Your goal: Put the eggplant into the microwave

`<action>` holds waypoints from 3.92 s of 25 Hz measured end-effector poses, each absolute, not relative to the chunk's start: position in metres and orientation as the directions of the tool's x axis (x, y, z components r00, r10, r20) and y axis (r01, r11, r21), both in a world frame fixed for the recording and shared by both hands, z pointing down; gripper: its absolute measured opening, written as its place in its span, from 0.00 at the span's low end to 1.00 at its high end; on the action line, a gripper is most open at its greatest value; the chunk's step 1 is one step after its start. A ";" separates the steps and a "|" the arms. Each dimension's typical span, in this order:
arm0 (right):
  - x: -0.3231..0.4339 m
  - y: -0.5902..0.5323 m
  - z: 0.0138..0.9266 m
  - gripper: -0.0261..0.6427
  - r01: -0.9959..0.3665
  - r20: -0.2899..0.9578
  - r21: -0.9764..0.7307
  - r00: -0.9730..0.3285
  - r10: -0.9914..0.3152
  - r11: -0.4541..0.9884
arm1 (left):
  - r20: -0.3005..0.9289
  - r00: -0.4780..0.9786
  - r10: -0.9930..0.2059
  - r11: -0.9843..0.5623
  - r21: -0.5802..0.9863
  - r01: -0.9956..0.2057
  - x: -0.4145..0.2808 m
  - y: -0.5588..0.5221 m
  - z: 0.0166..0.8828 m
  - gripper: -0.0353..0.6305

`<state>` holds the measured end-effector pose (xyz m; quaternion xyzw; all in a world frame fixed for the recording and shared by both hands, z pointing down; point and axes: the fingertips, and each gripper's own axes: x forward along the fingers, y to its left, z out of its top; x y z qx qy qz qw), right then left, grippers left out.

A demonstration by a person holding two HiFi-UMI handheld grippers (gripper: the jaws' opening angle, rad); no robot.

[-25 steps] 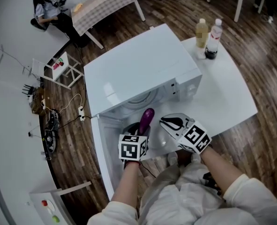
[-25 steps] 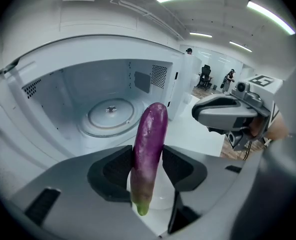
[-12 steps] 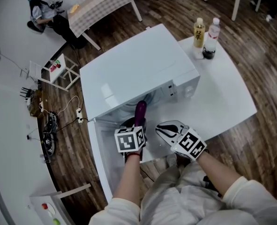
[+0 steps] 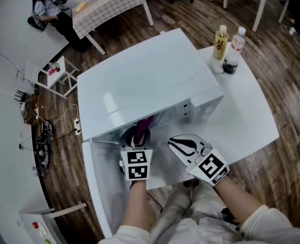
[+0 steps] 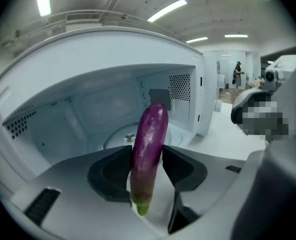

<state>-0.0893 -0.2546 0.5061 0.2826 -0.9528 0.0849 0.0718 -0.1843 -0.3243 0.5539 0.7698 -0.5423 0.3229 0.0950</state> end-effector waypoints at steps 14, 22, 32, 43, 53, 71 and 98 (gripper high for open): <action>-0.082 -0.274 0.507 0.09 -0.577 0.005 -0.083 -0.815 -0.579 0.812 | 0.499 0.071 -0.864 -0.442 -0.681 -0.584 -0.179 -0.367 0.566 0.34; -0.079 -0.273 0.509 0.09 -0.581 -0.010 -0.092 -0.812 -0.584 0.809 | 0.549 0.034 -0.835 -0.496 -0.726 -0.476 -0.177 -0.369 0.586 0.34; -0.073 -0.274 0.511 0.09 -0.596 0.001 -0.108 -0.801 -0.599 0.796 | 0.534 0.072 -0.842 -0.499 -0.723 -0.477 -0.172 -0.376 0.587 0.37; -0.075 -0.276 0.507 0.09 -0.596 0.007 -0.106 -0.801 -0.599 0.796 | 0.503 0.090 -0.859 -0.472 -0.713 -0.519 -0.173 -0.375 0.574 0.40; -0.075 -0.261 0.492 0.09 -0.587 0.031 -0.117 -0.808 -0.588 0.801 | 0.520 0.111 -0.847 -0.484 -0.668 -0.566 -0.168 -0.352 0.561 0.40; -0.055 -0.231 0.437 0.09 -0.561 0.125 -0.109 -0.827 -0.548 0.821 | 0.529 0.189 -0.827 -0.491 -0.516 -0.702 -0.124 -0.287 0.508 0.28; -0.056 -0.203 0.426 0.09 -0.511 0.136 -0.071 -0.856 -0.499 0.857 | 0.237 0.513 -0.825 -0.537 -0.044 -0.843 -0.090 -0.226 0.448 0.06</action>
